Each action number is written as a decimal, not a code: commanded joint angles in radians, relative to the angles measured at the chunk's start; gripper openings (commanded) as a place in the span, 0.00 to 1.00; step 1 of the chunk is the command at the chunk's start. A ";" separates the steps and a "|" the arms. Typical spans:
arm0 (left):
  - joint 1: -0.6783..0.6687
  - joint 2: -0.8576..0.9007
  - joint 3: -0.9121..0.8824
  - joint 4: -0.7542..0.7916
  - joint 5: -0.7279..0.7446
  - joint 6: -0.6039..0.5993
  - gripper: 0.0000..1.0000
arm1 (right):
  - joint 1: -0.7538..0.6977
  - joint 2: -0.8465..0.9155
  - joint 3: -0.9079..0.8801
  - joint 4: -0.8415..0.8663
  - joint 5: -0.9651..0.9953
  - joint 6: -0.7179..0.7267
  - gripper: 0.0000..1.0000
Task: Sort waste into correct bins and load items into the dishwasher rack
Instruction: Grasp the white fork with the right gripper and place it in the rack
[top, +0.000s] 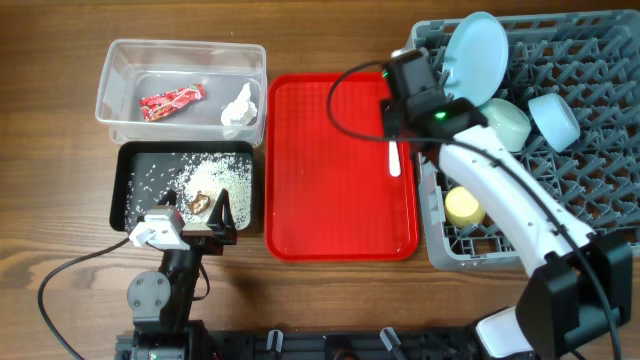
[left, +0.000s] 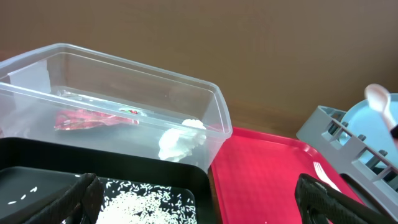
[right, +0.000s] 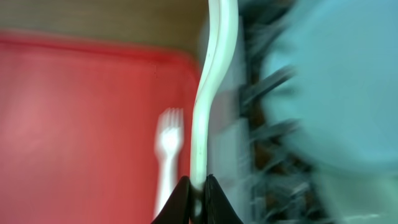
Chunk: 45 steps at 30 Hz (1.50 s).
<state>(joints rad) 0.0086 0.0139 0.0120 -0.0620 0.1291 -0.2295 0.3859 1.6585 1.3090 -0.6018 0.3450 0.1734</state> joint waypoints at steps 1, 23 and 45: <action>0.006 -0.007 -0.006 -0.001 0.005 0.013 1.00 | -0.111 0.008 0.005 0.077 0.027 -0.124 0.04; 0.006 -0.007 -0.006 -0.001 0.005 0.013 1.00 | 0.078 0.087 0.004 -0.098 -0.222 0.031 0.49; 0.006 -0.007 -0.006 -0.001 0.005 0.013 1.00 | 0.056 0.402 0.005 -0.027 -0.320 0.013 0.05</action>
<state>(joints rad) 0.0086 0.0139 0.0120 -0.0620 0.1291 -0.2295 0.4412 2.0457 1.3392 -0.5888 0.2115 0.2497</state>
